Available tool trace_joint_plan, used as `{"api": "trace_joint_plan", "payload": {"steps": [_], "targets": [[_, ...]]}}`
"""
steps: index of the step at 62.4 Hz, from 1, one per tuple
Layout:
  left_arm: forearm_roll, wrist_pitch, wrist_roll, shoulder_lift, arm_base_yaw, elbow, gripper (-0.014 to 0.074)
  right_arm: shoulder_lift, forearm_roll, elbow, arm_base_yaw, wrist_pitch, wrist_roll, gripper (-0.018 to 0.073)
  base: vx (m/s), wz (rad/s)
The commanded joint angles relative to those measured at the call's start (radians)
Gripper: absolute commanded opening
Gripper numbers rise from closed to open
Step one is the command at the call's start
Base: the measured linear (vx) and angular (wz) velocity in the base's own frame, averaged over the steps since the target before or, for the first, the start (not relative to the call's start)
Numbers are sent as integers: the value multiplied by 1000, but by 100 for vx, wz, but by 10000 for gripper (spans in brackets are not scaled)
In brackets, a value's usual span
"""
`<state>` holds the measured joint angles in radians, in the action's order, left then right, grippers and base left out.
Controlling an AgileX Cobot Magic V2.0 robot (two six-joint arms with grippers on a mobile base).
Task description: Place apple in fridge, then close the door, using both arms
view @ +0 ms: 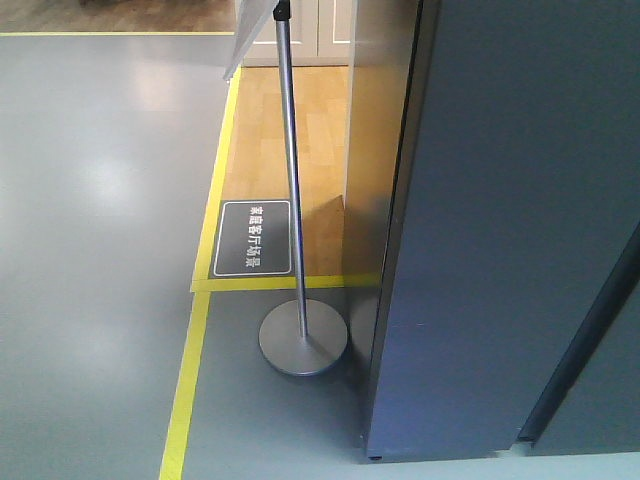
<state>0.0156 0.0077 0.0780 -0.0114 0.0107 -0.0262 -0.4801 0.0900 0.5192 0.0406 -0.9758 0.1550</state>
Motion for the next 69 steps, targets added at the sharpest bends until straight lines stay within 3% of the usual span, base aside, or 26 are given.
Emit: {"api": "trace_joint_plan", "payload": {"steps": [1, 51, 55, 69], "targets": [[-2, -63, -1, -16, 2, -27, -6, -4, 4, 27, 0, 50, -1, -3, 0, 0], [-1, -53, -1, -15, 2, -21, -6, 13, -6, 23, -5, 66, 3, -3, 0, 0], [0, -53, -1, -15, 2, -21, -6, 56, -5, 4, -20, 125, 8, -3, 0, 0], [0, -53, -1, -15, 2, -21, -6, 272, 14, -240, -51, 636, 17, -3, 0, 0]]}}
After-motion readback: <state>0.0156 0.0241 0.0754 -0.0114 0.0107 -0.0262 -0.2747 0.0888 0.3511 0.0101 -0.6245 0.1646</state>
